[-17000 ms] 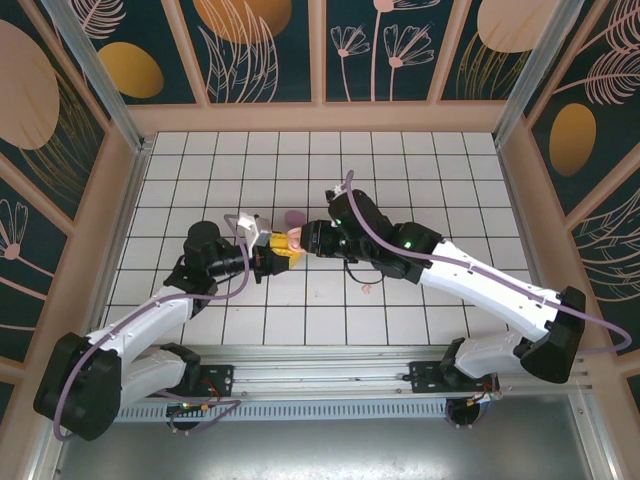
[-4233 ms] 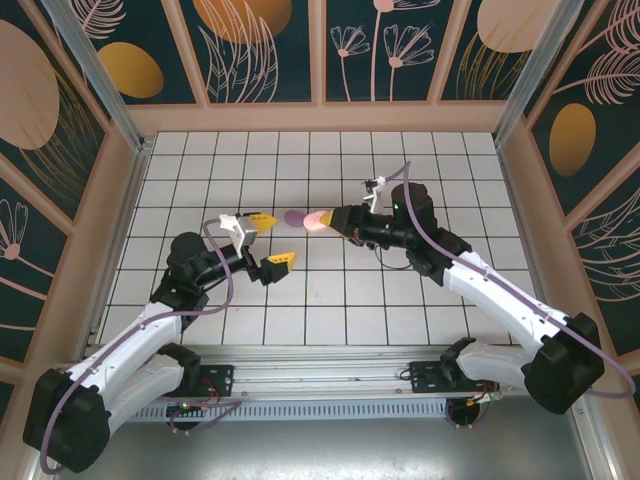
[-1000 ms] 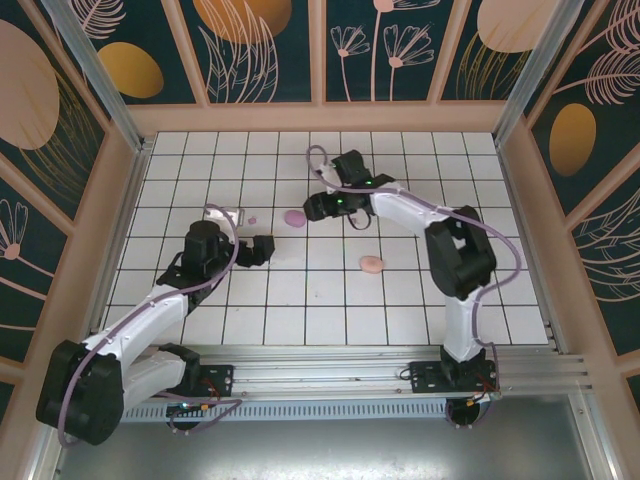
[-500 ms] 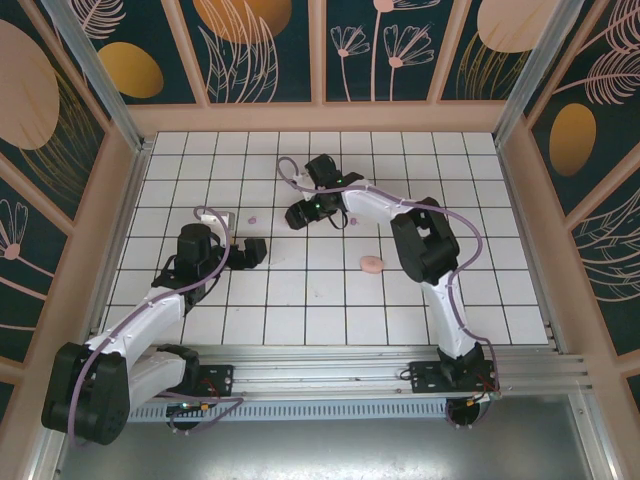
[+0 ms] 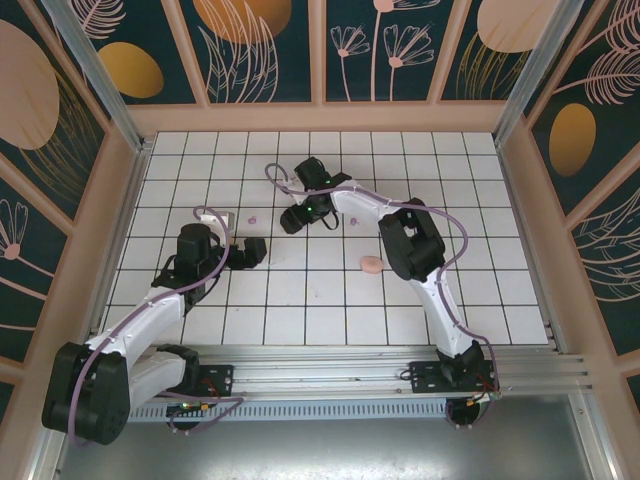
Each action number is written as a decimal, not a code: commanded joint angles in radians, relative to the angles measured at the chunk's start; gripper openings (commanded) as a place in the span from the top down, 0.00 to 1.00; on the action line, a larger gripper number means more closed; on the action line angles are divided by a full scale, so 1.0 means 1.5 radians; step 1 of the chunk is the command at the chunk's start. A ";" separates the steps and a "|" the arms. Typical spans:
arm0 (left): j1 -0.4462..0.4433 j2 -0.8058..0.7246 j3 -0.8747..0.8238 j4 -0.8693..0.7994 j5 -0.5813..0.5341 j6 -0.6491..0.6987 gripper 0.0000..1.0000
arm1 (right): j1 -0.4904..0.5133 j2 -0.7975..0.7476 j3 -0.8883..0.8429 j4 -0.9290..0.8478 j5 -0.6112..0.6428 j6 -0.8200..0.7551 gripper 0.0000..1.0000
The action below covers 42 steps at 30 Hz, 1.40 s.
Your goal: Insert wireless bluetooth earbuds into charging case
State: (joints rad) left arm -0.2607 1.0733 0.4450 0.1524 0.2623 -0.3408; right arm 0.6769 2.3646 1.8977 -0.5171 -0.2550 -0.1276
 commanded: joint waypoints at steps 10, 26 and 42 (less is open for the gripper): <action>0.010 -0.029 0.036 -0.061 0.010 0.002 0.01 | 0.007 -0.037 -0.046 -0.003 -0.007 -0.047 0.62; 0.011 -0.219 -0.009 0.117 0.343 0.180 0.08 | 0.009 -0.294 -0.159 -0.186 -0.139 -0.208 0.68; -0.069 -0.148 0.102 0.011 0.408 0.383 0.14 | 0.109 -0.537 -0.215 -0.249 -0.141 -0.299 0.68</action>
State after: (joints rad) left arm -0.3325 0.8394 0.5697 0.2001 0.8669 0.1547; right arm 0.8288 1.5990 1.5879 -0.8349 -0.4435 -0.5461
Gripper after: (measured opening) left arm 0.859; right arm 0.387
